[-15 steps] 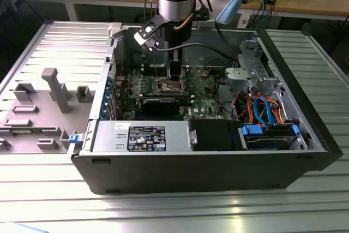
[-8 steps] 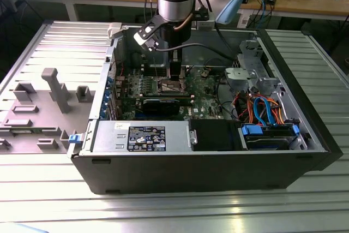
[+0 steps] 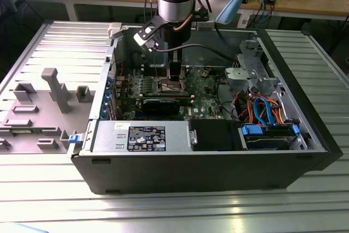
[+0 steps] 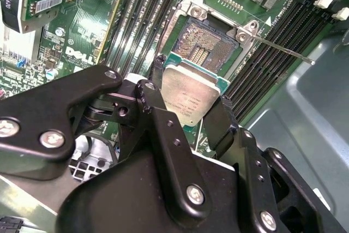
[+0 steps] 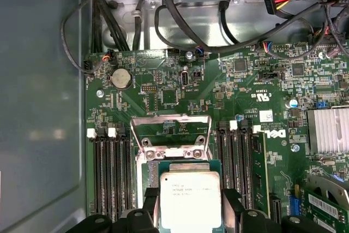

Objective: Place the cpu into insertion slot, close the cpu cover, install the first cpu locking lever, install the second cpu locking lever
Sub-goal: 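Place the cpu into insertion slot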

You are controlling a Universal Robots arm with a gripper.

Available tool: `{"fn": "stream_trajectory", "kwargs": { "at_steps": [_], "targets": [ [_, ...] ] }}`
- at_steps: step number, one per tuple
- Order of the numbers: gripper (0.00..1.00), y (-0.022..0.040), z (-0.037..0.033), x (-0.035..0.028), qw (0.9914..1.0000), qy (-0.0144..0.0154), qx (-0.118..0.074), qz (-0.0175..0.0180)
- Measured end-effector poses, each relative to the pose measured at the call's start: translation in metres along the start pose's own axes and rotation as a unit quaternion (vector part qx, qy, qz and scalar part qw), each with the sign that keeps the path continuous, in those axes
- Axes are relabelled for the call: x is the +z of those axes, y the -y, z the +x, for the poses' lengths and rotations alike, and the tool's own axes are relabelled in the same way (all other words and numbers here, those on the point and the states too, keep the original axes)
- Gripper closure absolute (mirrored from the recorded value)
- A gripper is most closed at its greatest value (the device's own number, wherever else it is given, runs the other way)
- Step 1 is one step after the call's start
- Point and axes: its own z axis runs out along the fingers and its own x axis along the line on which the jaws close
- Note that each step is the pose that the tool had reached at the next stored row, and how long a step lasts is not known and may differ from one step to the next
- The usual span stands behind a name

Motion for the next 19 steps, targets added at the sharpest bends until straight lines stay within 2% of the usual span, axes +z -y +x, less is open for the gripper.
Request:
{"fn": "stream_trajectory", "kwargs": {
  "at_steps": [19],
  "targets": [
    [0.45, 0.0003, -0.0001, 0.0049, 1.0, 0.0, 0.0, 0.0]
  ]
}}
